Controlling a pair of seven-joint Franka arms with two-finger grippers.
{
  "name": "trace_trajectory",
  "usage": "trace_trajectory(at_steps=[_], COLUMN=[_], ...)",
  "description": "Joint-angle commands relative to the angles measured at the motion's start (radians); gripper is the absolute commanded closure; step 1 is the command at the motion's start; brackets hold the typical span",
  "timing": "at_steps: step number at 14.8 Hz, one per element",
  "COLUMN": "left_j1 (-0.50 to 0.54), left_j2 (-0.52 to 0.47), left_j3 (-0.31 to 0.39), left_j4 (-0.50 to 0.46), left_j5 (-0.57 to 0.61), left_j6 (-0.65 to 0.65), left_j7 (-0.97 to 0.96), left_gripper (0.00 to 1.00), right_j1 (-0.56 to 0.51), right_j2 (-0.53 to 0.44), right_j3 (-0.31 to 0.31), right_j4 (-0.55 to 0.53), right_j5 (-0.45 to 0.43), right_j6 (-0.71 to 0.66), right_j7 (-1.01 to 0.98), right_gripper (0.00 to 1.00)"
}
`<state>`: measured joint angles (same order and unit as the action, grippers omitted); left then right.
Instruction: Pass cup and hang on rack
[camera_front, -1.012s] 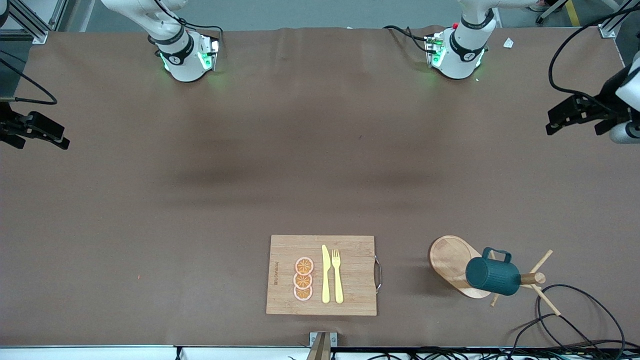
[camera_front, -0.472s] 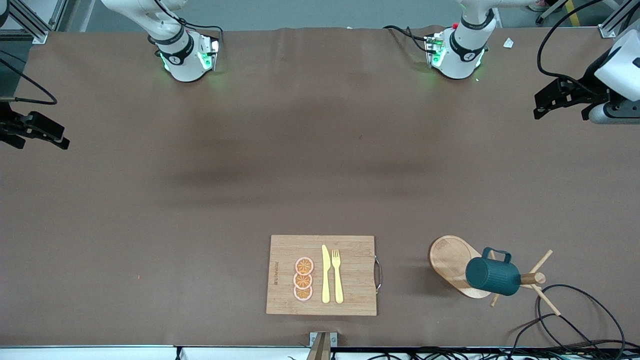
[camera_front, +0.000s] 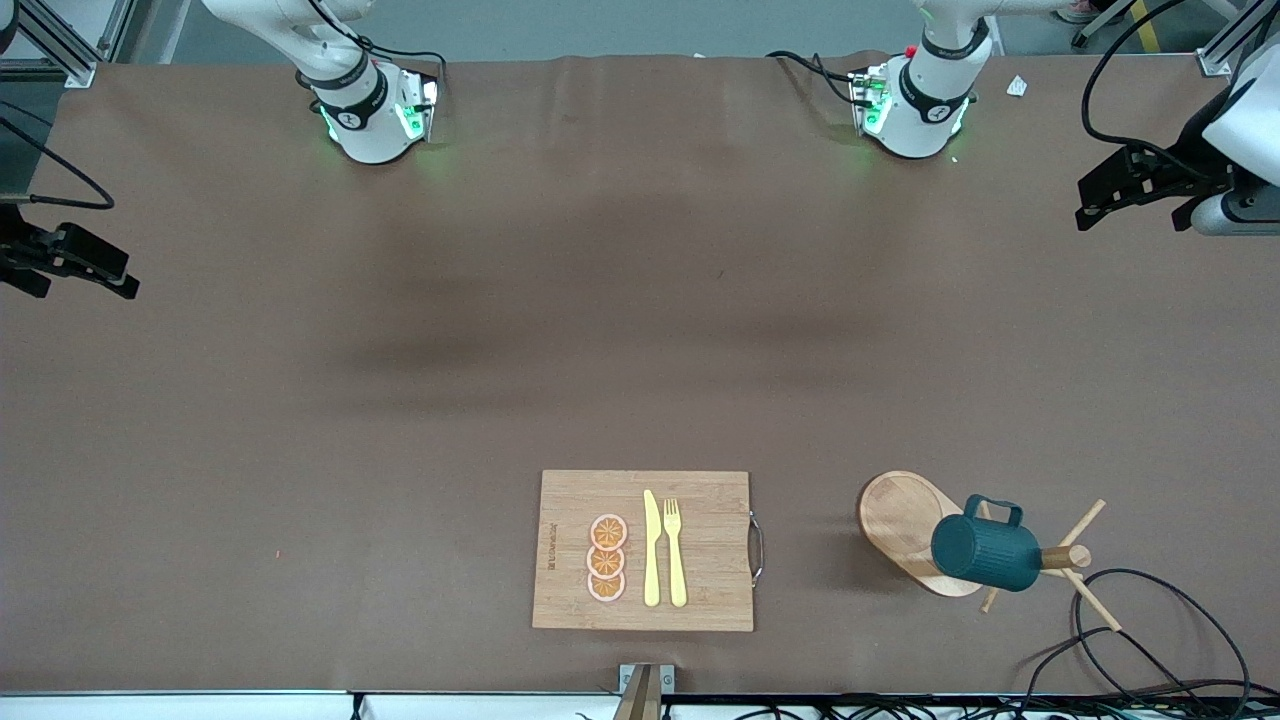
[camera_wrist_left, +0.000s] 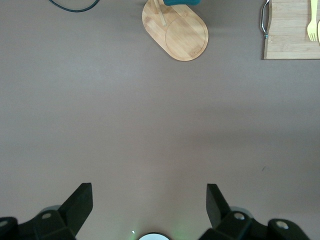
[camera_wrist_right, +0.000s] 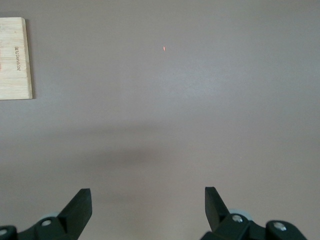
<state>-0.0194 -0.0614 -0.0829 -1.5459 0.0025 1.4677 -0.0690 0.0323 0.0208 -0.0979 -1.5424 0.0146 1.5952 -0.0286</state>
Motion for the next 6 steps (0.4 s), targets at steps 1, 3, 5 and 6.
trace_trajectory(at_steps=[1,3,5,6], left_j1=[0.022,0.024,0.015,0.013], left_j2=[-0.020,-0.015,-0.005,0.003], left_j3=[-0.002,-0.002,-0.009,-0.009], left_j4=[-0.017,-0.016,-0.008,0.001], left_j5=[0.010,0.013,0.011,0.011], left_j6=[0.014,0.016,0.016,0.016], left_j7=[0.023,0.034,0.008,0.006], left_gripper=[0.00,0.00,0.00,0.00], right_j1=[0.006,0.006,0.006,0.006], right_j2=[-0.024,-0.024,-0.024,-0.024], right_j3=[-0.002,-0.002,-0.002,-0.002], right_j4=[-0.016,-0.016,-0.018,-0.018], right_j5=[-0.008,-0.008,-0.008,-0.008], right_j6=[0.000,0.000,0.000,0.002], right_j7=[0.006,0.006,0.006,0.006], right_gripper=[0.00,0.00,0.00,0.00])
